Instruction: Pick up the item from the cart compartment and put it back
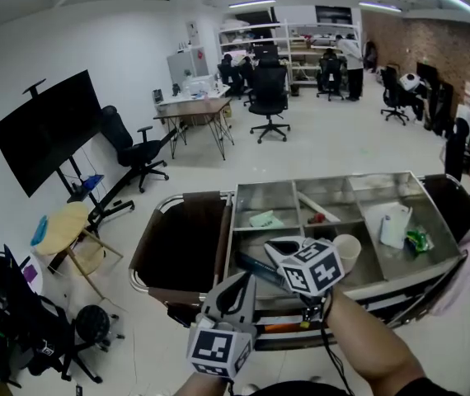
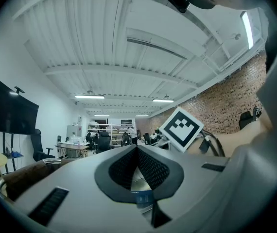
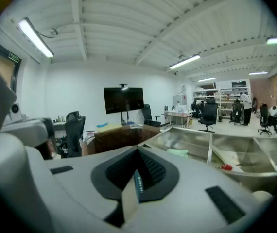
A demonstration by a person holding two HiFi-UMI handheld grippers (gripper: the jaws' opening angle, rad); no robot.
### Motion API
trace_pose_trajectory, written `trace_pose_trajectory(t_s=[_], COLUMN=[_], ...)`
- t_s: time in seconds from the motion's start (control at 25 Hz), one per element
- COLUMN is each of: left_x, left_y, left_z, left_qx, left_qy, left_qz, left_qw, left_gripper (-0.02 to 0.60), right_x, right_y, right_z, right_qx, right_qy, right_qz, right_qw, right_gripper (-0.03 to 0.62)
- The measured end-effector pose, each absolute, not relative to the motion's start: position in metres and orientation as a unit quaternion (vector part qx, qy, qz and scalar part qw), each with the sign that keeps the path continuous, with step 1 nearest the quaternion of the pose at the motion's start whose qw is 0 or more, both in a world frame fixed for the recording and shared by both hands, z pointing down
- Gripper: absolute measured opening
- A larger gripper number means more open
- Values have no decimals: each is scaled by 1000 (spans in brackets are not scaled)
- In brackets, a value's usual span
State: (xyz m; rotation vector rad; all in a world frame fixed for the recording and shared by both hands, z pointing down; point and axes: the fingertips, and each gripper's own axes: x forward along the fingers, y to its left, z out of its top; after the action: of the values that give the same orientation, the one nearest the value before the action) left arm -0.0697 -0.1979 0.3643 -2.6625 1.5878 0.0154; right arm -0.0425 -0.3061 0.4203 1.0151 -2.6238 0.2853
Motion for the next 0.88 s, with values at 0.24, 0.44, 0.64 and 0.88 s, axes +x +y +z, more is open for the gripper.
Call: trace_pose_trajectory(t_s=[0.24, 0.44, 0.64, 0.88], left_x=[-66, -60, -54, -51], left_y=[-202, -203, -203, -202], left_z=[366, 364, 364, 364], left_qx=[-859, -861, -863, -864], left_qy=[511, 508, 505, 502], left_qz=[1, -1, -4, -3], left_qw=[22, 23, 21, 22], left_gripper=[0, 0, 0, 0], right_x=[-17, 4, 27, 56], right_y=[-267, -250, -234, -205], right_z=[371, 358, 347, 337], right_qx=[354, 362, 366, 376], right_qy=[-929, -928, -927, -923], right_qz=[75, 73, 75, 73], right_qw=[73, 45, 11, -38], right_gripper=[17, 17, 17, 17])
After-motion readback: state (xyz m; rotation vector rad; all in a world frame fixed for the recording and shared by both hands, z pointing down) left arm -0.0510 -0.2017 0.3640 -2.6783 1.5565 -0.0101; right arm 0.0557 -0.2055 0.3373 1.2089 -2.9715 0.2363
